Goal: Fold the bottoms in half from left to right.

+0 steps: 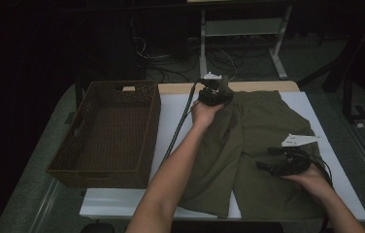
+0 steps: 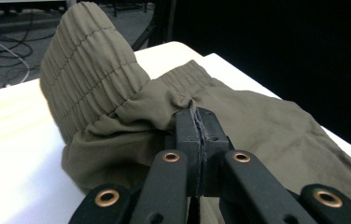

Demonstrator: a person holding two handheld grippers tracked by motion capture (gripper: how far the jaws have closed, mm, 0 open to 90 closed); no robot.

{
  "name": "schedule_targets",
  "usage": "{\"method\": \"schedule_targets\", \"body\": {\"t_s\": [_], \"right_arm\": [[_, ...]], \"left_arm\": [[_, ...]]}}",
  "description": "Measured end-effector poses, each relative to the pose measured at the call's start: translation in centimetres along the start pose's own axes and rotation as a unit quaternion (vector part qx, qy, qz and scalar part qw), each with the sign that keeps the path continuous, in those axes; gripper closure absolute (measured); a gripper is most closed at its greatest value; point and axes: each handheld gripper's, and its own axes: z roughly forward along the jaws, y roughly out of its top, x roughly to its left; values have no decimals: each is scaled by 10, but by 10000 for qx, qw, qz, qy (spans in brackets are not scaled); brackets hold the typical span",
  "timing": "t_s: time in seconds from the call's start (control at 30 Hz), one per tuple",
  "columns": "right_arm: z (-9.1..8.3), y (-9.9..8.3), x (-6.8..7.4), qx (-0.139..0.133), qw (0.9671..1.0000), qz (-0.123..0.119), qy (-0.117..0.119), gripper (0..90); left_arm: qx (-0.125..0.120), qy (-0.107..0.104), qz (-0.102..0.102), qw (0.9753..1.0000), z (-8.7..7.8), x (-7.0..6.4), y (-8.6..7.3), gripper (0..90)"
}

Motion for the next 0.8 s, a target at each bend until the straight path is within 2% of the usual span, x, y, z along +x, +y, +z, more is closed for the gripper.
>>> {"method": "schedule_targets", "body": {"t_s": [0.13, 0.33, 0.43, 0.77, 0.8], "right_arm": [[0, 0, 0, -6, 10000, -2, 7, 192], [-1, 0, 0, -15, 10000, 0, 1, 193], [-2, 0, 0, -41, 10000, -7, -2, 193], [-3, 0, -1, -65, 10000, -28, 23, 192], [-3, 0, -1, -64, 10000, -28, 23, 193]], "left_arm": [[38, -166, 44, 9998, 10, -11, 1, 892], [97, -298, 133, 9994, 21, -23, 2, 892], [163, -398, 206, 9989, 33, -36, 3, 892], [149, -655, 233, 9975, 56, -60, 9, 892], [163, -715, 298, 9969, 60, -65, 10, 892]]}}
